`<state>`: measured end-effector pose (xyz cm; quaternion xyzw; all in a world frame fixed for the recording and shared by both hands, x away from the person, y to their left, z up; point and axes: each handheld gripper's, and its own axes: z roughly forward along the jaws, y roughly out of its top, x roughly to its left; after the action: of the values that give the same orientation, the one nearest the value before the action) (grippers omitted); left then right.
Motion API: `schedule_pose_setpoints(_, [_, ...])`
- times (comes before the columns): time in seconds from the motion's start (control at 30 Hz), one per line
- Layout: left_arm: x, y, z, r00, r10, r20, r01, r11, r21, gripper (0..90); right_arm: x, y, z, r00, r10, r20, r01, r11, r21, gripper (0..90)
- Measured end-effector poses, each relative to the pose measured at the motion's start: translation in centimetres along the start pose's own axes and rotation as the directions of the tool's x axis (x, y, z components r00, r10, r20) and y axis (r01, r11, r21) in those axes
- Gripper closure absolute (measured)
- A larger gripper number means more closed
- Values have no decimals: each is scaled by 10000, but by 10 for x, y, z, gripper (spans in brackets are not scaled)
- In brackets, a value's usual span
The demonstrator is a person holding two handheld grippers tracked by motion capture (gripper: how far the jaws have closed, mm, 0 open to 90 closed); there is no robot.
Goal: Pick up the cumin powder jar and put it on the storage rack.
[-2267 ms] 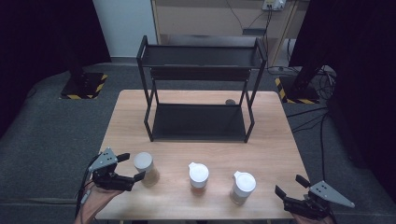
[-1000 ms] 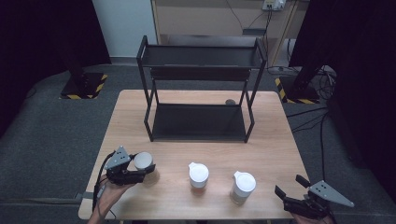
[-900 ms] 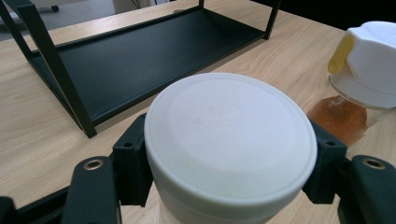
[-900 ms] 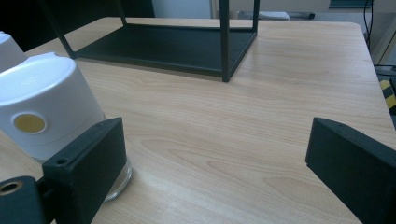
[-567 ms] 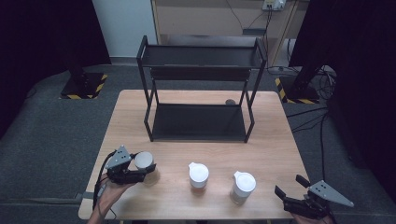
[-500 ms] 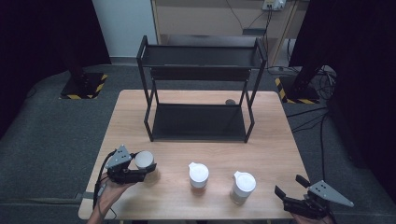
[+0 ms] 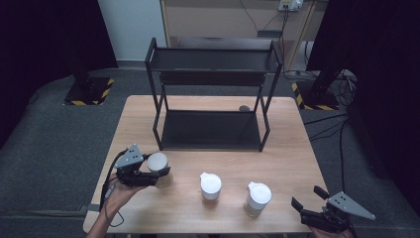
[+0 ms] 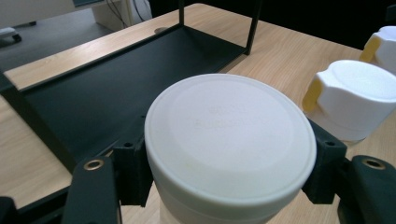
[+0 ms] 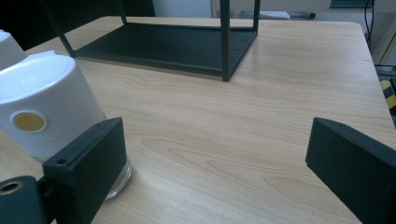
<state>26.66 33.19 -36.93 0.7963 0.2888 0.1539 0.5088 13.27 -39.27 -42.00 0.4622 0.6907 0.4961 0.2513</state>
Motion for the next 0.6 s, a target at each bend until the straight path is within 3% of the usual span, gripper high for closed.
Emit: schedule_pose_setpoints(0.6, [16,40,20,9956,642,676,-648,9979,62,323,-1,0,0,10000,-21,-51,22,10000,28,55])
